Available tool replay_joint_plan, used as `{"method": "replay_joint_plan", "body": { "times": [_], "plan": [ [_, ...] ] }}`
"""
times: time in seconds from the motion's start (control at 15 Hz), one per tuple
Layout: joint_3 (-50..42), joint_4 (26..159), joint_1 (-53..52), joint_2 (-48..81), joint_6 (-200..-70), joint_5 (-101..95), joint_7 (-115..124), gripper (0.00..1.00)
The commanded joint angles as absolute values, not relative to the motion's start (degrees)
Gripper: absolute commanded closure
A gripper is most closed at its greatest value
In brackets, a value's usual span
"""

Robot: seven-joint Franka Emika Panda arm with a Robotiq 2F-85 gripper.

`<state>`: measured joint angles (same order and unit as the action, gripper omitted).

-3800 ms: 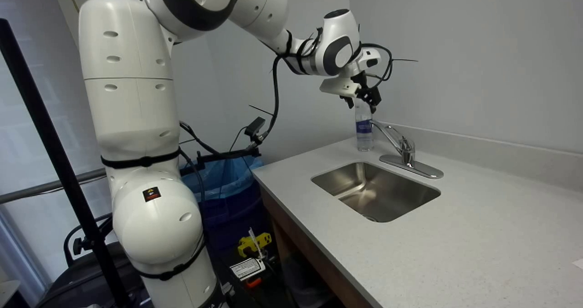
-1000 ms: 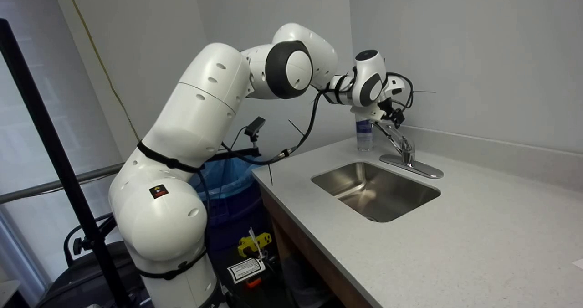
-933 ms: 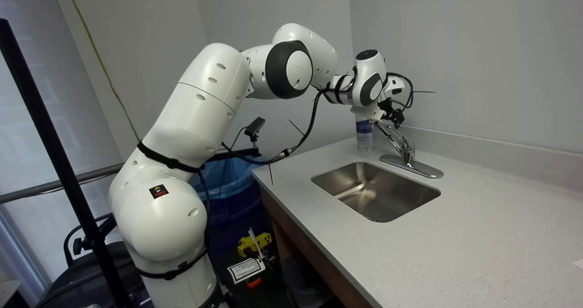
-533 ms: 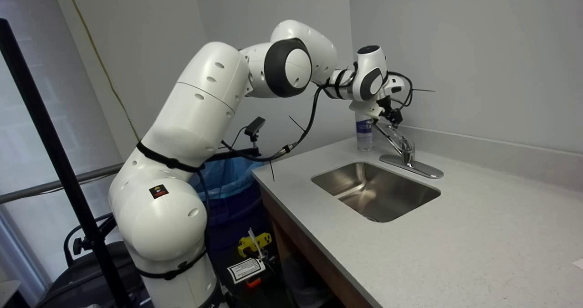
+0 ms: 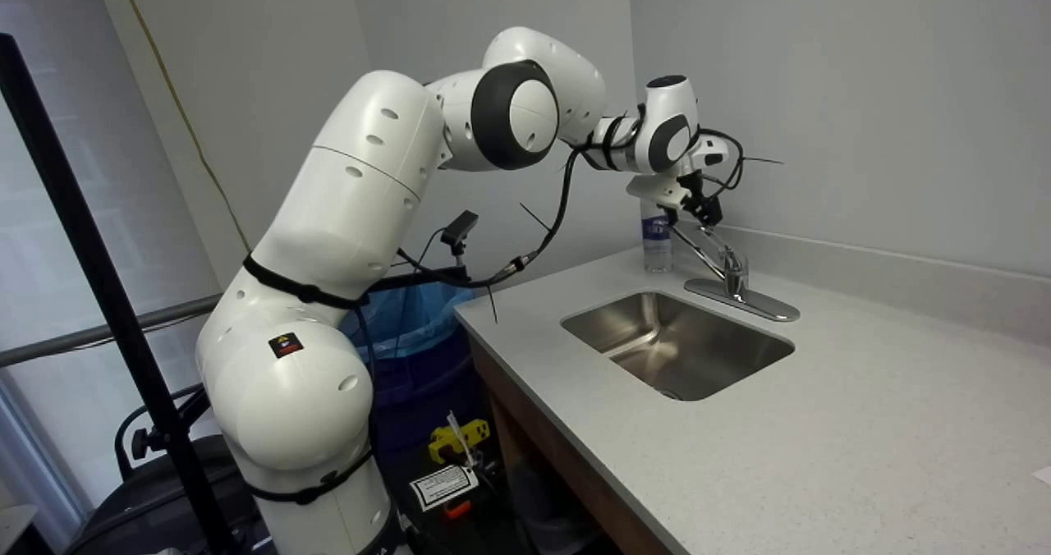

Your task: Push the faucet to the center of the sink, push the faucet handle upwards

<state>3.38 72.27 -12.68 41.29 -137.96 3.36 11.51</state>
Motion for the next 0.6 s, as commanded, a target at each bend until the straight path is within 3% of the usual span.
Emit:
{"method": "replay_joint_plan", "body": {
  "times": [0.0,0.53],
  "plan": [
    [2.9,75.5,-12.5,38.5,-133.5,1.8,10.8,0.00],
    [3.2,81.1,-12.4,34.6,-133.0,0.9,9.9,0.00]
  ]
}}
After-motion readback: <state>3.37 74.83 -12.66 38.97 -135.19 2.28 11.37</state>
